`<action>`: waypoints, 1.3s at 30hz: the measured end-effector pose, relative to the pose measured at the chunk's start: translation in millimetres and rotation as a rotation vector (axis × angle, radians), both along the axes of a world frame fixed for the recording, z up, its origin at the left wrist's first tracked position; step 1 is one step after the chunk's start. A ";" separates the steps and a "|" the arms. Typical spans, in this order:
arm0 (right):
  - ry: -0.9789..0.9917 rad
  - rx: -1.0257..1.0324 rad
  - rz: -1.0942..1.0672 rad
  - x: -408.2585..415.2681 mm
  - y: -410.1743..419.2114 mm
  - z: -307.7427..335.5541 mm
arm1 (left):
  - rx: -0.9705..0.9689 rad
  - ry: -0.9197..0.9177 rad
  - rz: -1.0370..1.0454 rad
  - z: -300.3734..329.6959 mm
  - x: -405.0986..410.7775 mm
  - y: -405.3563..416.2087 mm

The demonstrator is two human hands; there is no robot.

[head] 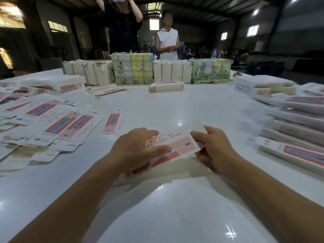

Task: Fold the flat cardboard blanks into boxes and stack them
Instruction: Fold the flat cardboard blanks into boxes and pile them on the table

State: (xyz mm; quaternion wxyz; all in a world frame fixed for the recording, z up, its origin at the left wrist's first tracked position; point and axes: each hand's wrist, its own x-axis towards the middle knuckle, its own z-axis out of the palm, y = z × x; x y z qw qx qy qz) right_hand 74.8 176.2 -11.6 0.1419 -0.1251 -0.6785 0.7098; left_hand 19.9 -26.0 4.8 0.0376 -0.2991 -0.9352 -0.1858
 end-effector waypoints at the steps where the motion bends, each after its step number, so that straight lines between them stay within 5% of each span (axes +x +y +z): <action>1: 0.027 0.038 0.021 0.6 -1.4 -1.1 | -0.062 0.041 -0.023 -1.7 4.1 4.7; 12: 0.318 0.512 0.002 9.7 -9.3 -4.2 | -0.066 0.286 0.115 -2.8 14.1 10.5; 20: 0.065 0.063 0.190 10.1 -15.1 -4.9 | -0.146 0.433 0.198 -1.9 23.3 16.9; 29: 0.055 -0.149 0.379 10.0 -14.0 1.9 | -0.102 0.471 0.277 -0.6 29.0 26.2; 39: 0.073 0.028 0.376 11.5 -12.1 -1.2 | -0.067 0.423 0.103 4.3 20.9 20.8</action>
